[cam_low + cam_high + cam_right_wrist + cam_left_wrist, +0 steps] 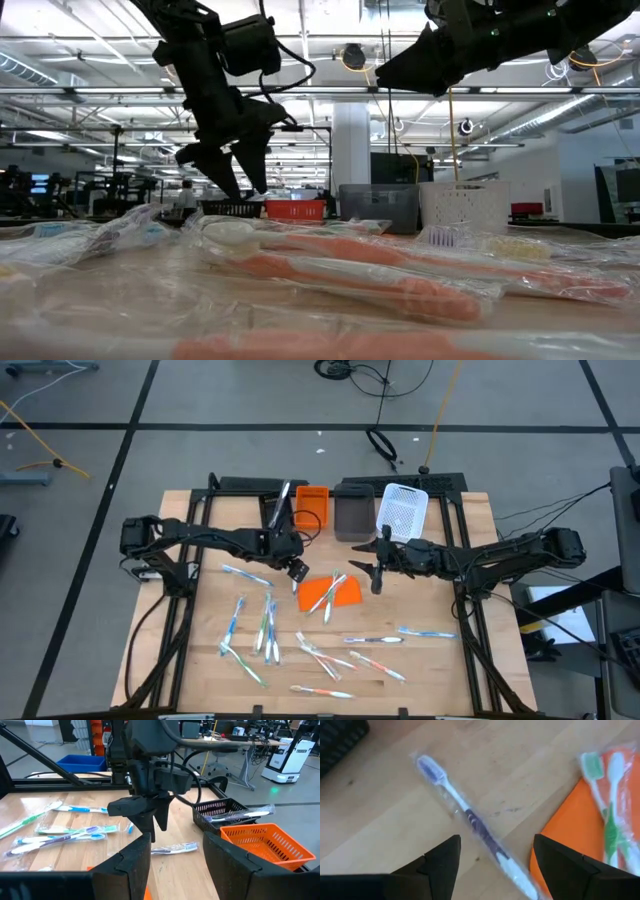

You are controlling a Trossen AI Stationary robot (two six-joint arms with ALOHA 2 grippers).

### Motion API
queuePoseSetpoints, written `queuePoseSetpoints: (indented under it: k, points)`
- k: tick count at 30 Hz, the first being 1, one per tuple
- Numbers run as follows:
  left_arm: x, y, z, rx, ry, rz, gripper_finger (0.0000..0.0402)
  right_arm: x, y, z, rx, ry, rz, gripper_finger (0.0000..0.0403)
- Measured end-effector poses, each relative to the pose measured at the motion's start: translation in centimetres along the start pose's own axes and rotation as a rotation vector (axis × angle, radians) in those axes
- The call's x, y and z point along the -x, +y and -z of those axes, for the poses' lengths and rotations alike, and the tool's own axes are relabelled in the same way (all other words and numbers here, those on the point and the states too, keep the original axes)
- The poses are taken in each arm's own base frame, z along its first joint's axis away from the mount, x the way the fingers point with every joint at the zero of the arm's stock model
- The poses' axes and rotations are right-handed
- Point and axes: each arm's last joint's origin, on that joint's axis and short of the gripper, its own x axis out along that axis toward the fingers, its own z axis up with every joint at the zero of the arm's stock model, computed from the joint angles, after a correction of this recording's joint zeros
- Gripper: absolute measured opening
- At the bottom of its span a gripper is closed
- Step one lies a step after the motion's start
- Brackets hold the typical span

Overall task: Pick & Place Toothbrushes
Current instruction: Put the violet toothbrush into the black bin

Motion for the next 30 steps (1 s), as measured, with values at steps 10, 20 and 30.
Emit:
queuePoseSetpoints:
  k: [10, 20, 30]
  points:
    - [-4.1, -1.0, 1.9, -0.019, 0.108, -0.03, 0.0255, 0.0, 0.0, 0.0, -0.002, 0.003, 0.0, 0.0171]
    - [-5.1, -0.8, 2.2, 0.034, 0.118, -0.077, 0.0215, 0.0, 0.0, 0.1, -0.002, 0.007, 0.002, 0.0171]
    - [-4.6, -0.6, 2.1, 0.016, 0.108, -0.098, 0.0014, 0.0, 0.0, 0.1, -0.004, 0.007, 0.003, 0.0171]
